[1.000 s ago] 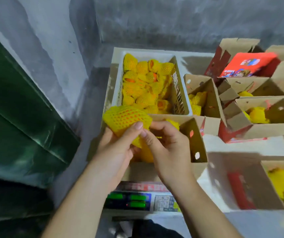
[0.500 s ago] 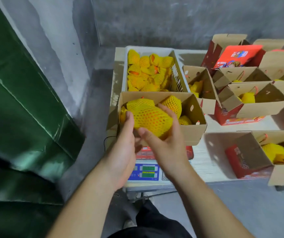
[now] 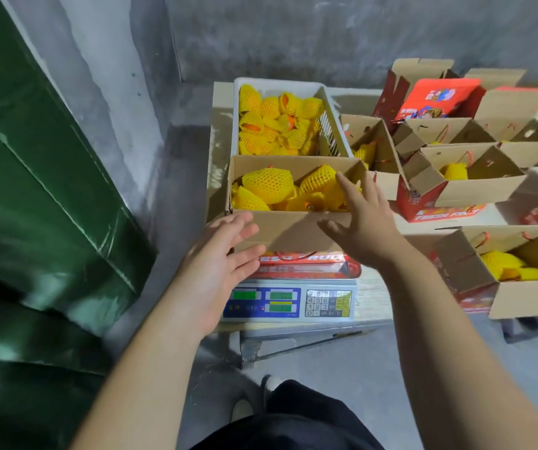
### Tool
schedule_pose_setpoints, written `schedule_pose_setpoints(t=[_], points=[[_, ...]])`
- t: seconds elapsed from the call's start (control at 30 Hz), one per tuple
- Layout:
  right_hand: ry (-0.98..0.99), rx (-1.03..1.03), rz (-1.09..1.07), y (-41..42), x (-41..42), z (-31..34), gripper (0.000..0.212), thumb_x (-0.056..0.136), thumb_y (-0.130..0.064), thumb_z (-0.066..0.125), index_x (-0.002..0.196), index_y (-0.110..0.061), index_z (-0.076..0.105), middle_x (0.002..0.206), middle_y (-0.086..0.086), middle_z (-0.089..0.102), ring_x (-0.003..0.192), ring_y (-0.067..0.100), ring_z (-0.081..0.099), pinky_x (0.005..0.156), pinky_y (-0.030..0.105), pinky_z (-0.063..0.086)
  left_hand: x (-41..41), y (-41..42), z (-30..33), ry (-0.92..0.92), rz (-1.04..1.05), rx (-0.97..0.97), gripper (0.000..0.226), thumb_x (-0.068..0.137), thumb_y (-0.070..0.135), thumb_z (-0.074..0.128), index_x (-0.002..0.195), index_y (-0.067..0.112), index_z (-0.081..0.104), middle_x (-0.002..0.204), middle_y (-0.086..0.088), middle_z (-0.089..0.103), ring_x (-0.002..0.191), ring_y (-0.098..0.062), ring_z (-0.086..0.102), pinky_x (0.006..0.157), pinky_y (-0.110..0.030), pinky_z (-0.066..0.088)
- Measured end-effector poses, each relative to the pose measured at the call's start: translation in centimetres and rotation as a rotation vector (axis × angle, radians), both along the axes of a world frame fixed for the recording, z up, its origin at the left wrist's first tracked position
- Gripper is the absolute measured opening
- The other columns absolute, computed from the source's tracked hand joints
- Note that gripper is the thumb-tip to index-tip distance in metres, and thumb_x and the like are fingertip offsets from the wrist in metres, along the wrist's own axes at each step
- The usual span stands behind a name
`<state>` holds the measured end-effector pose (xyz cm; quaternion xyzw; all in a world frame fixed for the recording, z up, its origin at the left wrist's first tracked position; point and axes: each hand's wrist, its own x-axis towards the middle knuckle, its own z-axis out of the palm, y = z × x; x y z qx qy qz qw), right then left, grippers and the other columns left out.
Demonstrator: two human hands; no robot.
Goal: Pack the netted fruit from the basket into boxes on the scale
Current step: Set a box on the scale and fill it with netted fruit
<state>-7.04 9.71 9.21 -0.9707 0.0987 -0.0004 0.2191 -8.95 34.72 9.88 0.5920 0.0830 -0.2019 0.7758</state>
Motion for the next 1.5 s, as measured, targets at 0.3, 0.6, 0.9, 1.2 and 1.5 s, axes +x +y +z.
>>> schedule_pose_setpoints(t=[0.3,0.6,0.9,1.2,1.5], points=[[-0.203,0.411,0.088,3.5,-4.2,-0.4,0.059,0.101,-0.037,0.065,0.154,-0.027,0.042,0.156,-0.011,0.044,0.14,0.005,0.038,0.115,0.034,0.037,-0.9,0.6,-1.0,-0.018,0.045,0.037,0.046,0.086,0.05,0.069,0.128,0.031,0.068,0.127,0.005,0.073,0.111,-0.019,0.075,0.099,-0.037,0.057],[-0.13,0.738,0.186,5.9,-7.6,-1.0,0.054,0.1,-0.035,0.065,0.15,-0.037,0.046,0.151,-0.019,0.048,0.136,0.014,0.053,0.11,0.036,0.048,-4.1,2.0,-1.8,0.01,0.165,0.071,0.042,0.082,0.048,0.061,0.12,0.033,0.073,0.121,0.009,0.077,0.109,-0.016,0.075,0.089,-0.032,0.055],[-0.122,0.764,0.207,5.5,-9.9,-1.5,0.048,0.102,-0.025,0.065,0.148,-0.028,0.051,0.144,-0.003,0.06,0.129,0.008,0.06,0.109,0.039,0.053,-8.1,2.4,-2.8,-0.019,0.199,0.11,0.03,0.093,0.039,0.059,0.118,0.035,0.073,0.117,0.01,0.078,0.107,-0.014,0.076,0.09,-0.033,0.054],[-0.158,0.76,0.224,5.1,-10.6,-2.2,0.044,0.092,-0.04,0.062,0.136,-0.03,0.061,0.124,-0.01,0.07,0.111,-0.002,0.067,0.096,0.02,0.055,-9.8,2.7,-3.1,-0.022,0.251,0.121,0.034,0.085,0.042,0.061,0.115,0.037,0.076,0.118,0.012,0.078,0.106,-0.011,0.076,0.091,-0.034,0.053],[-0.156,0.765,0.176,4.4,-10.2,-3.1,0.032,0.098,-0.028,0.064,0.13,-0.025,0.065,0.119,-0.011,0.072,0.109,0.0,0.067,0.089,0.013,0.051,-9.0,2.0,-3.8,0.001,0.251,0.121,0.021,0.104,0.031,0.058,0.116,0.036,0.074,0.115,0.013,0.078,0.104,-0.01,0.076,0.091,-0.033,0.053]])
